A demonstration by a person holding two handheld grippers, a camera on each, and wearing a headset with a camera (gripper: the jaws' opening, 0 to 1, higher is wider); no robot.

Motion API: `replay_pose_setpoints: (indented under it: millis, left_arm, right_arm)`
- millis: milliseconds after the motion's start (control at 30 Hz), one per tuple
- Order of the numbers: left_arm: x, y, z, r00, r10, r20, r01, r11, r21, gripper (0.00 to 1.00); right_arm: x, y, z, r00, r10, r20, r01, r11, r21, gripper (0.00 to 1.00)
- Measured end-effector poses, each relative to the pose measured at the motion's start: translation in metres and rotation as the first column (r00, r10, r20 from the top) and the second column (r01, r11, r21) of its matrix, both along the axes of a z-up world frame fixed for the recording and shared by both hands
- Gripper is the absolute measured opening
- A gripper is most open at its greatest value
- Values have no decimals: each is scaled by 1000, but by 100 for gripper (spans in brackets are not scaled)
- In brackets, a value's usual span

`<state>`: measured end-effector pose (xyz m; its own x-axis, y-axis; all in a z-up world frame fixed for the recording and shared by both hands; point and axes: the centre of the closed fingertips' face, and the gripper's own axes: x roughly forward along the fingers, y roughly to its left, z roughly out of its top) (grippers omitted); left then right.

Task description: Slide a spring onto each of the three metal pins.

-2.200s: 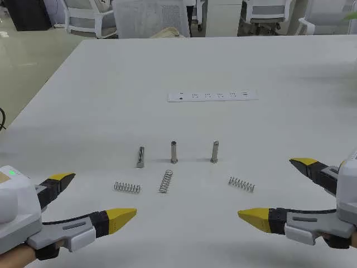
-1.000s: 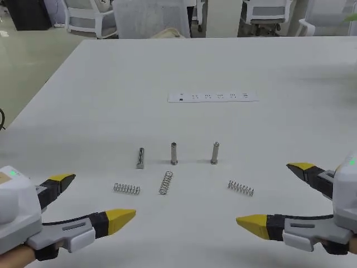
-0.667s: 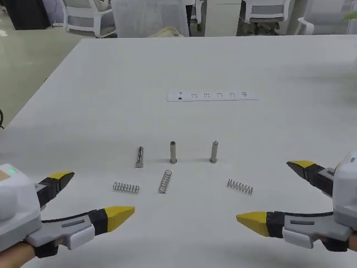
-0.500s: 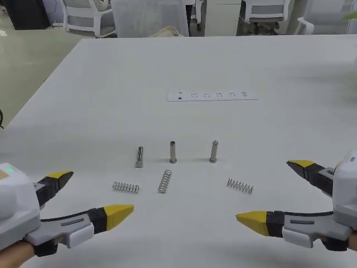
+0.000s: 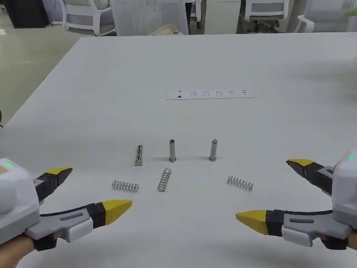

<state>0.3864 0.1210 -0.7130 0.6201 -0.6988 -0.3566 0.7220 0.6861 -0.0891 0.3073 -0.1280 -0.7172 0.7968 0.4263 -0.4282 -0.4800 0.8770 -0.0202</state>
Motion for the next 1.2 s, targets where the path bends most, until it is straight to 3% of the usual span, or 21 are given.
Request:
replay_pose_setpoints:
  millis: [600, 900, 1000, 1200]
  left_arm:
    - [4, 1, 2, 1000, -2, 8, 2, 1000, 21, 88]
    - [16, -4, 12, 999, -29, 33, 27, 998, 52, 87]
    - [25, -8, 18, 998, -46, 50, 42, 996, 76, 86]
    - [44, -17, 26, 996, -68, 60, 63, 995, 82, 84]
  right_arm:
    - [0, 0, 0, 1000, 0, -1, 0, 1000, 0, 95]
    - [0, -1, 0, 1000, -2, 1, 2, 1000, -2, 95]
    - [0, -1, 0, 1000, -2, 1, 2, 1000, -2, 95]
    - [-1, -2, 0, 1000, -4, 1, 4, 1000, -4, 95]
